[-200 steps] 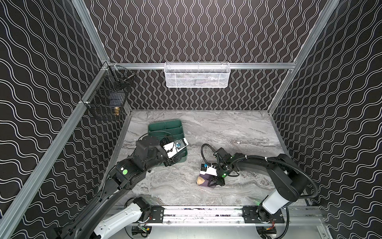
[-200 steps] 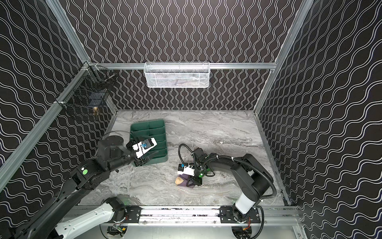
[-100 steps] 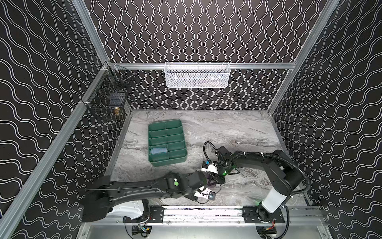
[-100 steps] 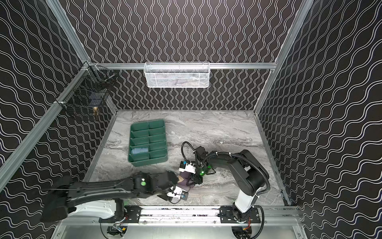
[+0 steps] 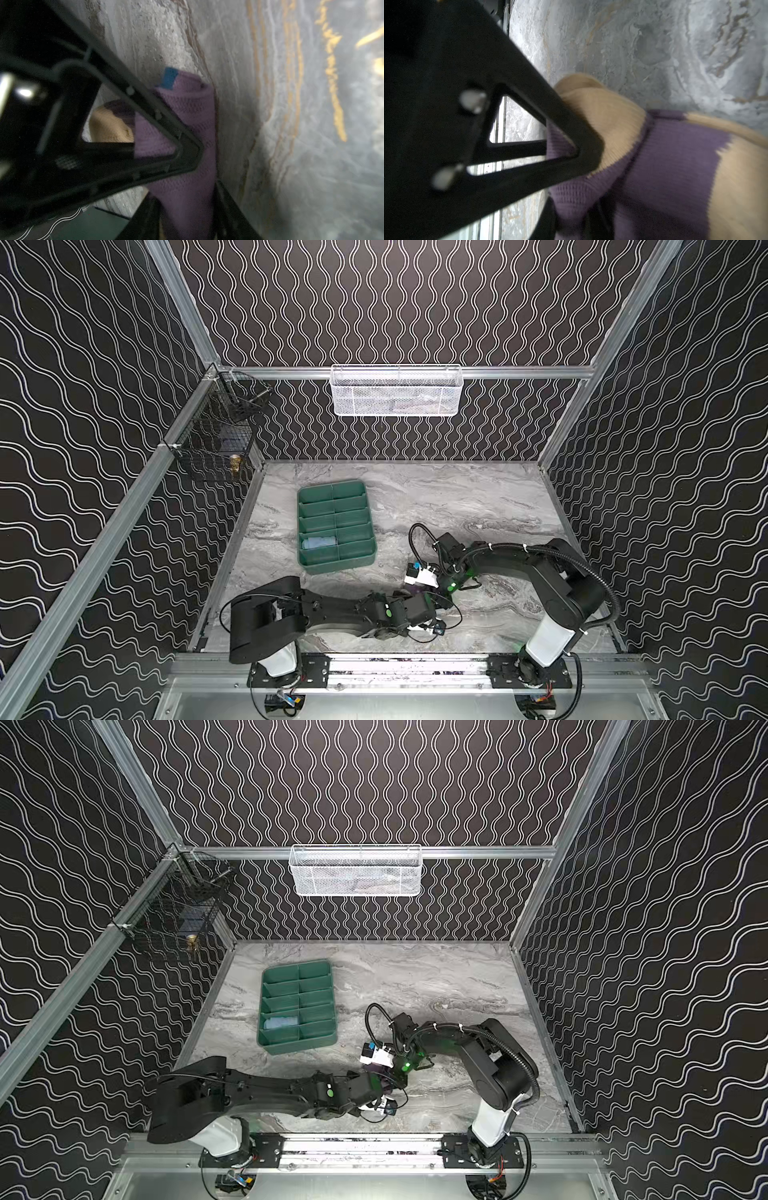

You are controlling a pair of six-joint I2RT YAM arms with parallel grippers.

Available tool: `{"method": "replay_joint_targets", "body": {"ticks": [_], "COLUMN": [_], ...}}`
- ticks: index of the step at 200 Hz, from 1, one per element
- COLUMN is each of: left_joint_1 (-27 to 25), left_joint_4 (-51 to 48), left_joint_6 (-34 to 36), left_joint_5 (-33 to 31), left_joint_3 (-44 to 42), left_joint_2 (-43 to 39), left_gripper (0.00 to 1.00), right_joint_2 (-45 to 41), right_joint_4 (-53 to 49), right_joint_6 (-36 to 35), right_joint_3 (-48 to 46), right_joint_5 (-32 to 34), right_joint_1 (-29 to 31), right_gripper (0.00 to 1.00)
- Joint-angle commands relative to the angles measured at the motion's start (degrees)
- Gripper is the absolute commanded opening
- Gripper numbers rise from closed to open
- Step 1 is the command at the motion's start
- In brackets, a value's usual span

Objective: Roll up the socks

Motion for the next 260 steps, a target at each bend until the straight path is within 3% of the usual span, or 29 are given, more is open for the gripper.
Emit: {"method": "replay_joint_targets", "body": {"ticks": [1,30,48,59,87,109,150,188,206,226,260], "left_joint_1": [0.8,2.0,2.4,2.6,3.8,4.7,6.9,9.7,11.7,14.5,19.2], "left_joint_4": [-0.4,-2.7,-6.3,-9.6,-18.4,-21.8,-25.3,-32.5,-38.2,-44.9,-48.6], "left_joint_6": [-1.4,-2.1,-3.0,-3.7,-6.6,-8.7,-11.0,-12.3,-12.7,-13.0,-12.6], "left_joint_5": [3.6,4.9,7.5,9.7,17.7,21.5,24.1,27.6,32.8,39.2,46.3], "left_joint_3": [-0.4,1.3,3.3,4.9,9.2,10.4,12.4,18.9,23.4,29.2,33.2], "left_joint_2": [1.7,4.5,5.8,6.6,10.0,12.6,14.3,16.8,18.8,22.7,28.9], "left_gripper": [0.34,0.12,0.04,0.01,0.0,0.0,0.0,0.0,0.0,0.0,0.0], "right_joint_2": [1.8,1.5,1.2,0.7,-5.3,-13.7,-26.8,-39.3,-44.7,-51.2,-59.7], "right_joint_4": [-0.1,0.0,0.3,1.2,7.9,14.1,23.0,34.9,37.0,32.1,19.0], "right_joint_6": [-2.7,-2.8,-2.6,-2.2,0.0,2.1,12.2,22.2,24.2,21.4,10.0], "right_joint_3": [-1.1,-1.1,-1.1,-1.3,-3.4,-5.9,-6.7,-10.0,-10.5,-9.6,-8.7], "right_joint_5": [22.3,22.2,22.6,23.4,28.0,29.8,33.7,52.2,58.0,53.5,32.3], "right_joint_1": [0.0,0.0,-0.1,-0.1,-0.3,-2.3,-8.9,-10.9,-10.9,-10.9,-10.8], "right_gripper": [0.0,0.0,0.0,0.09,0.38,0.53,0.57,0.65,0.7,0.7,0.7]}}
